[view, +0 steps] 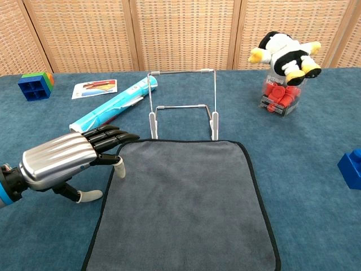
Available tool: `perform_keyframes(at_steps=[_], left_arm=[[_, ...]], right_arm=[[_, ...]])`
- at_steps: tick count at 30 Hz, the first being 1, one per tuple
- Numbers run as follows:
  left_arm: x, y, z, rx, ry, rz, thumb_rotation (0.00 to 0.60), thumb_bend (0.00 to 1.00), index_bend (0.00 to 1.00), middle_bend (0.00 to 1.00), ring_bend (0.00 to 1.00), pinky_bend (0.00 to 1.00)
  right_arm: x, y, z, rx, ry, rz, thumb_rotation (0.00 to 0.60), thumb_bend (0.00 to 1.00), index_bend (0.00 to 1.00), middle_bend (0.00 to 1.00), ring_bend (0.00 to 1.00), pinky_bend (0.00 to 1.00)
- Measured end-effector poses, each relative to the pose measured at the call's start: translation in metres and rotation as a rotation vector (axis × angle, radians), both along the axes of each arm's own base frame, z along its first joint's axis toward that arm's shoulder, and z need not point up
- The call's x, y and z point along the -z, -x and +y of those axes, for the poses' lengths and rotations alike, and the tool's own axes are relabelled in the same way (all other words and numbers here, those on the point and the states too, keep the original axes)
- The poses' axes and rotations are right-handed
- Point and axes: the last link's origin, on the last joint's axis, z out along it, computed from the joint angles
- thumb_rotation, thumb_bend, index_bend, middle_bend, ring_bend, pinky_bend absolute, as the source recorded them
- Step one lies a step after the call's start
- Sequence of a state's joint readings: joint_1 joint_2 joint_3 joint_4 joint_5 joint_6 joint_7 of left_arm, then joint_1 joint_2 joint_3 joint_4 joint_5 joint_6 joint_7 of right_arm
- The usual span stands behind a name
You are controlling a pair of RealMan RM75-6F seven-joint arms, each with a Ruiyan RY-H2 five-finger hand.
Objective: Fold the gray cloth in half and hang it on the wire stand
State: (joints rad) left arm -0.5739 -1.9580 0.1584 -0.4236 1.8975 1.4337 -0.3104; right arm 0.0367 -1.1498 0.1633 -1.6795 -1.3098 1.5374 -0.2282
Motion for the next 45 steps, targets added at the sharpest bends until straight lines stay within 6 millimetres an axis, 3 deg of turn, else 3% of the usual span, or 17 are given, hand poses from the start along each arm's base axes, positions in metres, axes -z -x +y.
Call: perform_keyframes(at_steps=[12, 18, 28, 45], left_arm=[[0.007, -0.006, 0.002, 0.034, 0.007, 0.019, 0.6, 0.31, 0.41, 0.0, 0.0, 0.0], [0.009, -0.01, 0.003, 0.046, 0.008, 0.018, 0.6, 0.4, 0.42, 0.0, 0.0, 0.0], [0.005, -0.012, 0.006, 0.067, -0.004, 0.021, 0.6, 0.4, 0.43, 0.0, 0.0, 0.0], [0.008, -0.021, 0.006, 0.069, -0.004, -0.007, 0.6, 0.41, 0.6, 0.0, 0.0, 0.0]], right_arm=[[-0.001, 0.001, 0.0, 0.005, 0.003, -0.002, 0.6, 0.0, 0.0, 0.0, 0.0, 0.0], [-0.002, 0.001, 0.0, 0.004, 0.003, -0.003, 0.6, 0.0, 0.0, 0.0, 0.0, 0.0], [-0.002, 0.002, 0.0, 0.008, -0.001, -0.006, 0.6, 0.0, 0.0, 0.0, 0.0, 0.0], [-0.001, 0.001, 0.001, 0.006, -0.005, -0.008, 0.6, 0.0, 0.0, 0.0, 0.0, 0.0]])
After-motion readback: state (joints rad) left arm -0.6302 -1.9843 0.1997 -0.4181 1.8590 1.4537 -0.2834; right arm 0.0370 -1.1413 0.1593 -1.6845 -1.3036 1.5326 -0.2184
